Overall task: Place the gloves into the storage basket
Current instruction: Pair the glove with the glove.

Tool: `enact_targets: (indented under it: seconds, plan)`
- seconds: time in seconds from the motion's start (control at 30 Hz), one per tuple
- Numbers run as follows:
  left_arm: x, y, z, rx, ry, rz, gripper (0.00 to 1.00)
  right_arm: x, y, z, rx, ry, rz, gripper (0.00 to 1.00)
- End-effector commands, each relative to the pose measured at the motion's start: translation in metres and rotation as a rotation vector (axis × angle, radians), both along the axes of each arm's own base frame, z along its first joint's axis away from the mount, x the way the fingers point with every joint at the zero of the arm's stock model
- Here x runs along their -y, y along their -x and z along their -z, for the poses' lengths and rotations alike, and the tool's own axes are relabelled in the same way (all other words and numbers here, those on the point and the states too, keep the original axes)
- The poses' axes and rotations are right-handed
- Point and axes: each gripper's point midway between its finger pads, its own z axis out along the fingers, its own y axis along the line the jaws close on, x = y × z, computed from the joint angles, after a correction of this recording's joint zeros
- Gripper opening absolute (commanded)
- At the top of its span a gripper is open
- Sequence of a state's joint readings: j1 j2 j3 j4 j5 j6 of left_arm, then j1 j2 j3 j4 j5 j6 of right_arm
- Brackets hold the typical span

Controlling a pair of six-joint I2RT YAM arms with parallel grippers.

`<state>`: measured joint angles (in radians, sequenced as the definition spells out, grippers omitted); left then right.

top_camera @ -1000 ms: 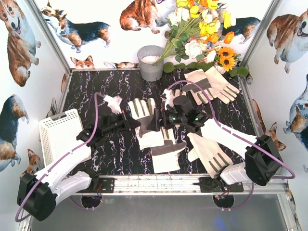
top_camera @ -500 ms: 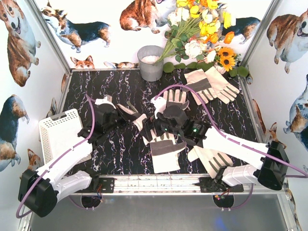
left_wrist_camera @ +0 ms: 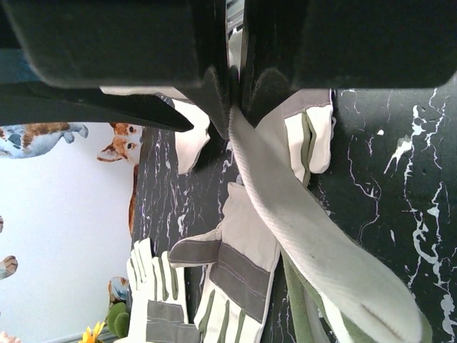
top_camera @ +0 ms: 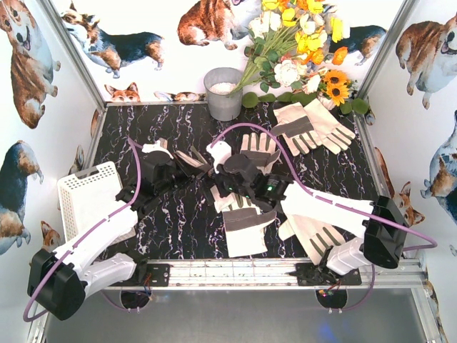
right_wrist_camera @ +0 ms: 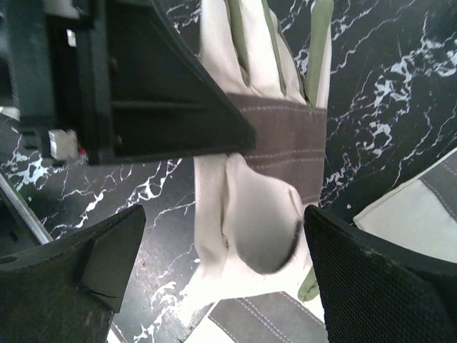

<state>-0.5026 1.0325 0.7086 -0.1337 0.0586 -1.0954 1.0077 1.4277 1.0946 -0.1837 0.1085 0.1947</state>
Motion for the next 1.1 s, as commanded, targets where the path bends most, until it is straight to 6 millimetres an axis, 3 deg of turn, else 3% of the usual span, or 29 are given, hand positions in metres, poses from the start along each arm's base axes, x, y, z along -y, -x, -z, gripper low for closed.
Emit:
enact_targets:
  seconds: [0.0, 0.37, 0.43, 0.53, 0.6, 0.7, 0.77, 0.93, 1.07]
  plan:
    - [0.003, -0.005, -0.019, 0.046, 0.034, -0.009, 0.00, -0.013, -0.015, -0.031, 0.124, -0.011, 0.064, 0.92]
    - [0.004, -0.006, -0.025, 0.057, 0.059, -0.018, 0.00, -0.014, -0.027, -0.023, 0.250, 0.156, 0.186, 0.58]
    - [0.003, -0.006, -0.023, 0.054, 0.055, -0.027, 0.00, -0.013, -0.027, -0.023, 0.259, 0.162, 0.201, 0.43]
    - [0.002, -0.005, -0.023, 0.060, 0.053, -0.027, 0.00, -0.008, -0.027, -0.025, 0.259, 0.166, 0.232, 0.06]
    - [0.001, -0.005, -0.026, 0.081, 0.040, -0.019, 0.00, -0.003, -0.027, -0.027, 0.248, 0.149, 0.263, 0.00]
    - [-0.006, -0.007, -0.032, 0.131, -0.002, -0.027, 0.33, 0.007, -0.022, -0.027, 0.213, 0.129, 0.294, 0.00]
    - [-0.015, -0.008, -0.037, 0.164, -0.062, -0.042, 0.49, 0.015, -0.016, -0.026, 0.182, 0.121, 0.305, 0.00]
    - [-0.043, -0.012, -0.063, 0.259, -0.281, -0.050, 0.80, 0.047, -0.005, -0.023, 0.043, 0.065, 0.360, 0.00]
    - [-0.067, -0.018, -0.069, 0.290, -0.404, -0.053, 0.95, 0.074, 0.001, -0.020, -0.115, -0.039, 0.413, 0.00]
